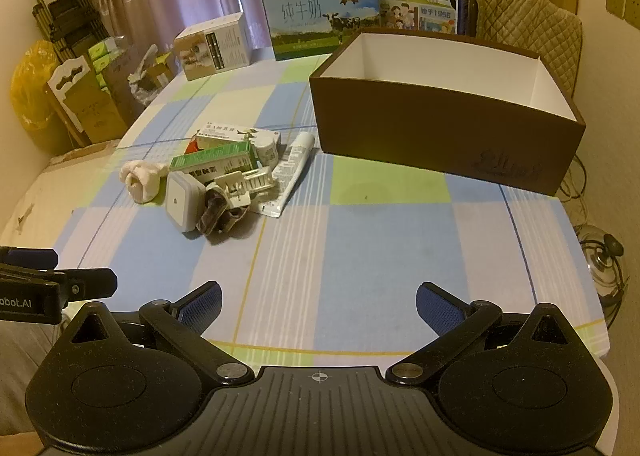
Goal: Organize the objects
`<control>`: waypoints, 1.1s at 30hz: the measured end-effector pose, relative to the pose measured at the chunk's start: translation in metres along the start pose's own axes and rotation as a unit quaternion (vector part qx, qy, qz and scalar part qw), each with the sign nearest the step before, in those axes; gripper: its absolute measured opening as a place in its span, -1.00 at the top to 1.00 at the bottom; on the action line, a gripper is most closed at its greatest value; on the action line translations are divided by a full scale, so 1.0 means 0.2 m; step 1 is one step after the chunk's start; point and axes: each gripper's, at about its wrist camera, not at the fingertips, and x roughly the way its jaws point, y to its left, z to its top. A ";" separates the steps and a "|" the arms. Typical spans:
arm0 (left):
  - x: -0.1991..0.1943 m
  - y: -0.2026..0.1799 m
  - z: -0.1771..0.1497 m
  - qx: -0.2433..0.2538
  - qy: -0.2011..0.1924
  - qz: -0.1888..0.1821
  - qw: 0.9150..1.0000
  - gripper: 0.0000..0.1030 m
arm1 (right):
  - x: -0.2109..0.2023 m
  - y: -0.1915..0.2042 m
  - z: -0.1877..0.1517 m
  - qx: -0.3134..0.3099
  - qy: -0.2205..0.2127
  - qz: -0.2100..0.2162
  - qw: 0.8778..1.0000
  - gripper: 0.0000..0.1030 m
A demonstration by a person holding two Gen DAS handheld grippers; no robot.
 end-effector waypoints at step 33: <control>0.05 0.03 0.02 -0.006 0.010 0.006 1.000 -0.98 | 0.04 0.00 0.02 -0.002 0.014 0.005 1.000 -0.96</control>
